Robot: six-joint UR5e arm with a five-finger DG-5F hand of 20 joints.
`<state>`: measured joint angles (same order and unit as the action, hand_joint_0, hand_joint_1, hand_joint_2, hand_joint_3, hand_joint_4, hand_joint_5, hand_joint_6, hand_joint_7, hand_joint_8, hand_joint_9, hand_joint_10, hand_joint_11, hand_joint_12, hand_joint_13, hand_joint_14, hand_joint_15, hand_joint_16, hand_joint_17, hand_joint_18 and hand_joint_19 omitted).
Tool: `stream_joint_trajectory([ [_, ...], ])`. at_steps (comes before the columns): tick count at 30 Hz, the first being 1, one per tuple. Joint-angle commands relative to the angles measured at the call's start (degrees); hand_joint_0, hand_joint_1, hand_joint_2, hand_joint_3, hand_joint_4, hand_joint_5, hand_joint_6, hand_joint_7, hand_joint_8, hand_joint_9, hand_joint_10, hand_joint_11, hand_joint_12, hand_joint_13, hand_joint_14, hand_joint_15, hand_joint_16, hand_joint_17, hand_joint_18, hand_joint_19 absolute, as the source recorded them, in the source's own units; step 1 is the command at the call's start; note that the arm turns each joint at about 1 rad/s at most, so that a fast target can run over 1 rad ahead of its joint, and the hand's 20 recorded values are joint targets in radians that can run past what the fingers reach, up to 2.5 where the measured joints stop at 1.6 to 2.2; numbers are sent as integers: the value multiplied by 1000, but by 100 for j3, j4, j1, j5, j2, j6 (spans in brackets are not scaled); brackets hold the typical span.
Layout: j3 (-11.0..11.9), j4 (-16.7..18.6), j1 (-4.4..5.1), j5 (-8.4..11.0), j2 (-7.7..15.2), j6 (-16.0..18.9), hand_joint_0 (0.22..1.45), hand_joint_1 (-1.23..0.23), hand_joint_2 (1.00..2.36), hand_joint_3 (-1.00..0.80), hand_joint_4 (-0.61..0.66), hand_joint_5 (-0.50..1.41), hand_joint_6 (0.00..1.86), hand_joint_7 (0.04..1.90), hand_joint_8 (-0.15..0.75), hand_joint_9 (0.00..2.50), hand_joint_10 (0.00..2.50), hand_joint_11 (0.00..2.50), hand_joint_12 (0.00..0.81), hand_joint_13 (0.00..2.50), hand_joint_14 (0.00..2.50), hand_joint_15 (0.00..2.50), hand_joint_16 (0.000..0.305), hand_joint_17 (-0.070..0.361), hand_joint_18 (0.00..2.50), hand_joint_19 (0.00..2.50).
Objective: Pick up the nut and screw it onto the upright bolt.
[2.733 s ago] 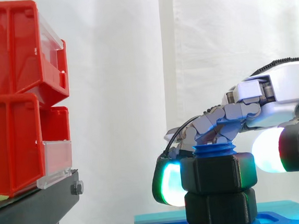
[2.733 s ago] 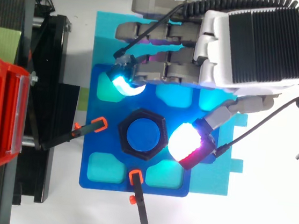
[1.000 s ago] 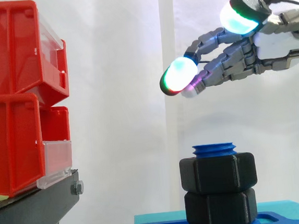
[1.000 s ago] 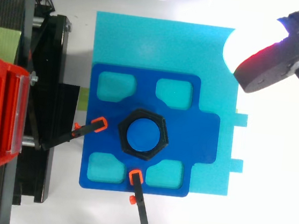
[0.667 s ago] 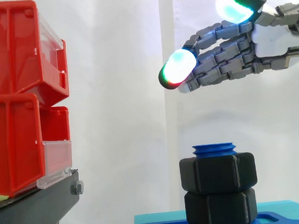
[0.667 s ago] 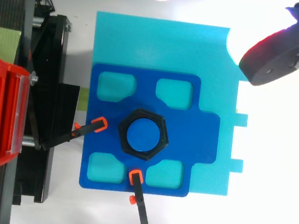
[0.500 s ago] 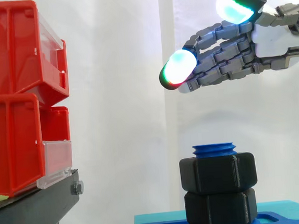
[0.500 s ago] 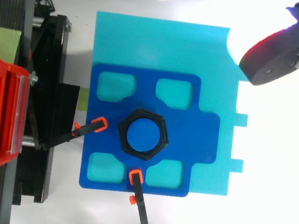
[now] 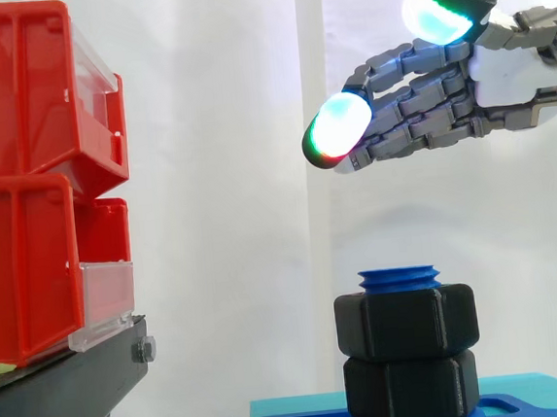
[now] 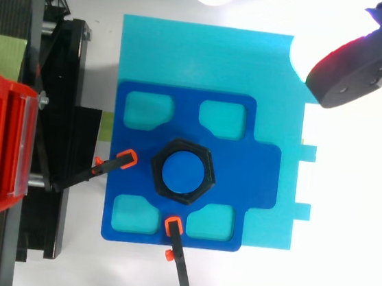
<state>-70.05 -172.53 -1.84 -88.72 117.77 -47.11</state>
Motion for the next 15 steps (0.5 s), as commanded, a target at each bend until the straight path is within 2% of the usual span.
stream_joint_trajectory([
  [1,0,0,-1,-5,0,0,469,-372,1000,-500,111,-249,502,754,208,0,0,0,346,0,0,0,47,105,0,0],
  [8,0,0,-1,-5,0,0,469,-372,1000,-500,99,-249,502,719,198,0,0,0,345,0,0,0,47,106,0,0],
  [15,0,0,8,4,0,0,473,-297,1000,-500,98,-250,502,734,193,0,0,0,339,0,0,0,46,103,0,0],
])
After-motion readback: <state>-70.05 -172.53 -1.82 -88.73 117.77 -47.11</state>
